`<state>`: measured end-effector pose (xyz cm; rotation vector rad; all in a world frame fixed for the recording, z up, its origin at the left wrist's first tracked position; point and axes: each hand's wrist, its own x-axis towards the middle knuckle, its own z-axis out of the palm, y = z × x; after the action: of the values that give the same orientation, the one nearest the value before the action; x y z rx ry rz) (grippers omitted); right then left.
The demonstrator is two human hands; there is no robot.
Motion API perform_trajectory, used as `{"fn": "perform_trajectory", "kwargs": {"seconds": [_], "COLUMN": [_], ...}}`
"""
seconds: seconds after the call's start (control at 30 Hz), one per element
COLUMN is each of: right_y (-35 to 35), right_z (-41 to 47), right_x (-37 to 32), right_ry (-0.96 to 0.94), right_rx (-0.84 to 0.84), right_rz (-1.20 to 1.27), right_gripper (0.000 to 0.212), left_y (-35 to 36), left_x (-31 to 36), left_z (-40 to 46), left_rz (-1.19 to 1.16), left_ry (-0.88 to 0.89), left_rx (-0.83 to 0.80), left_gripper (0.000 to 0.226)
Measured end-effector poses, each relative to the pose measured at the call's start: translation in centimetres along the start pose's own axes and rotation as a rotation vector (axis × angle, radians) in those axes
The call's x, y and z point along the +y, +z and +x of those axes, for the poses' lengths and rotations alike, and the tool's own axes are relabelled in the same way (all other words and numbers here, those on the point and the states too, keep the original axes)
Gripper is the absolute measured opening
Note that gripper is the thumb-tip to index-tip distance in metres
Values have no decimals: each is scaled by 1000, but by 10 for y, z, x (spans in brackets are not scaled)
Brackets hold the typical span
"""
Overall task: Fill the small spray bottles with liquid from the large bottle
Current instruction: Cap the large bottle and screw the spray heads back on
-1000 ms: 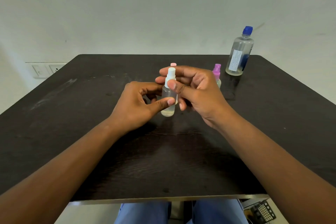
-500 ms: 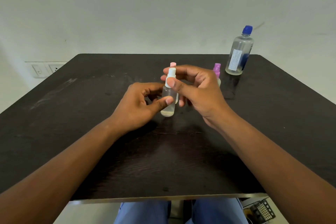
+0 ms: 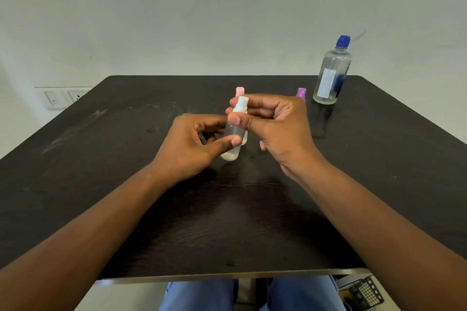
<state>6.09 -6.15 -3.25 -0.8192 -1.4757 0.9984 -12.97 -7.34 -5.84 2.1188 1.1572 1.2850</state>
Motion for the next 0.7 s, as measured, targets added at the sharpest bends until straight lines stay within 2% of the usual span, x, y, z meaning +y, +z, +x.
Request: {"fn": "perform_trajectory", "kwargs": {"seconds": [0.17,0.27,0.37,0.43,0.7], "right_y": [0,-5,-11,-13,-6], "right_z": [5,2,-1,-1,1], "right_x": [6,0,-9,-14,-4], "right_ry": [-52,-24,39,53,-16], "right_rx": [52,-88,-265,-314,-146], "right_rz": [-91,-32,102,121,-6], "right_gripper": [28,20,29,29,15], "left_y": [3,2,0,-1,1], "left_x": [-5,-4,1,0,3], "left_z": [0,0,0,-1,-2], "left_rz": [14,-82,-130,-142,-137], "left_ry": [13,17,10,-8,-77], "left_rx": [-46,-117,-131,-122,-43], "left_gripper": [25,29,23,20,25]}}
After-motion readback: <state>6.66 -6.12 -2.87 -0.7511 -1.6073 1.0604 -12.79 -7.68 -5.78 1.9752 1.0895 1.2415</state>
